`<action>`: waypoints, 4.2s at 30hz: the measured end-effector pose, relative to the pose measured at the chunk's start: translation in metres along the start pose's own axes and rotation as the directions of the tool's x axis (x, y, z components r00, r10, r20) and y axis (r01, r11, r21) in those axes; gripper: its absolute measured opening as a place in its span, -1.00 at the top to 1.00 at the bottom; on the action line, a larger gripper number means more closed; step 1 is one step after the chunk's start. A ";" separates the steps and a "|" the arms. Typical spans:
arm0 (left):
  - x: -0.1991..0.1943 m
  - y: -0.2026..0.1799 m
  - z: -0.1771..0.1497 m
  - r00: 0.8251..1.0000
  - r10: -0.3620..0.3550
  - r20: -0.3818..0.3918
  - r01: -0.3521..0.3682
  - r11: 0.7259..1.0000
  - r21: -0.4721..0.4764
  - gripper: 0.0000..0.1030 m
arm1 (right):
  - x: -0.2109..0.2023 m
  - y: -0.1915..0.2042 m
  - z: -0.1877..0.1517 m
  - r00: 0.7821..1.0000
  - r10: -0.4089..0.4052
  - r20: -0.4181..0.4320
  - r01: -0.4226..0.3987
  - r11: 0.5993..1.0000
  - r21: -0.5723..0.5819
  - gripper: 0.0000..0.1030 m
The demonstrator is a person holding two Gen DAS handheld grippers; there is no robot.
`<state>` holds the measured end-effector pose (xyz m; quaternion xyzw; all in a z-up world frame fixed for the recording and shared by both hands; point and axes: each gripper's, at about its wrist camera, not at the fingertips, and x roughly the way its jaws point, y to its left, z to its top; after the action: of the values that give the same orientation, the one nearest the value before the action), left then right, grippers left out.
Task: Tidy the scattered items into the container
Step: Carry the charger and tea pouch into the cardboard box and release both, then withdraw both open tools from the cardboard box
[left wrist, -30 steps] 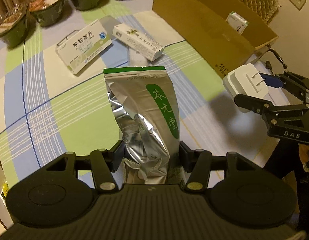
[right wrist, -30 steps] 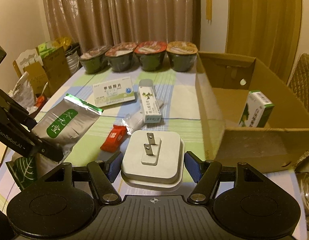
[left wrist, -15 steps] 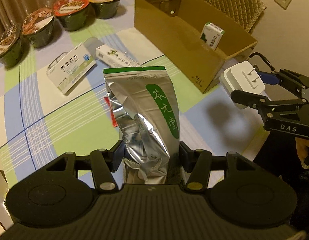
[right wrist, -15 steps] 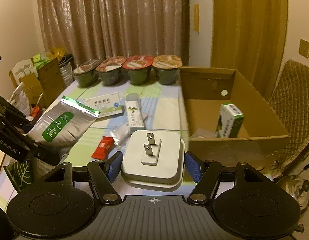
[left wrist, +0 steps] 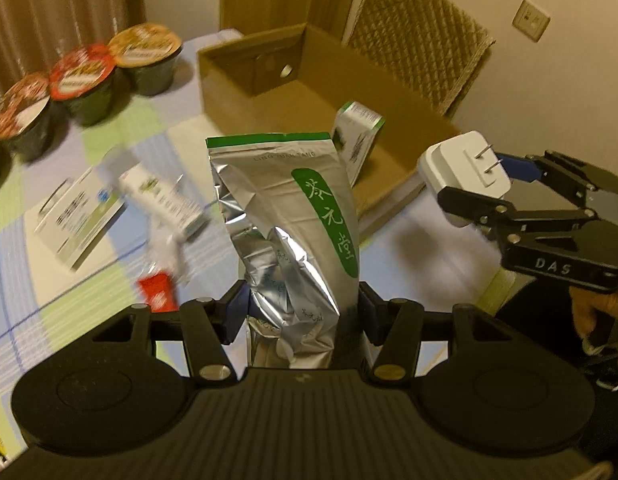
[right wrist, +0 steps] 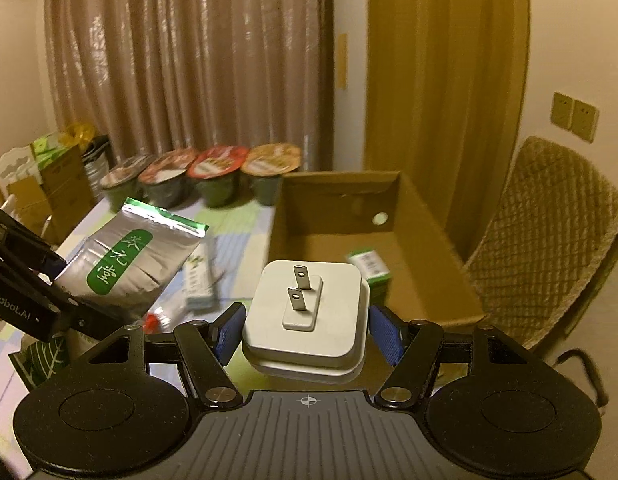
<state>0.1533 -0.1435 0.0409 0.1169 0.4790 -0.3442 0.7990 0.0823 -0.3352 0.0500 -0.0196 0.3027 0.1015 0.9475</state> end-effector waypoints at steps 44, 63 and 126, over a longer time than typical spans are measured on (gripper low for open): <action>0.111 -0.022 0.130 0.995 -0.055 0.086 0.075 0.965 -0.253 0.00 | 0.082 -0.104 0.043 0.995 -0.064 -0.077 0.063 0.998 -0.006 -0.35; 0.110 -0.008 0.136 0.988 0.001 0.153 0.051 0.941 -0.334 -0.31 | 0.091 -0.112 0.043 0.994 -0.072 -0.085 0.071 0.997 -0.008 -0.35; -0.033 0.090 -0.159 0.959 0.277 0.063 -0.227 0.880 -0.417 -0.68 | 0.018 0.083 -0.040 0.963 0.213 -0.166 -0.219 0.976 -0.015 -1.00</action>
<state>0.0937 0.0192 -0.0254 -0.0107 0.4713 -0.1367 0.8712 0.0569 -0.2543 0.0084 -0.0103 0.3780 0.2073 0.9023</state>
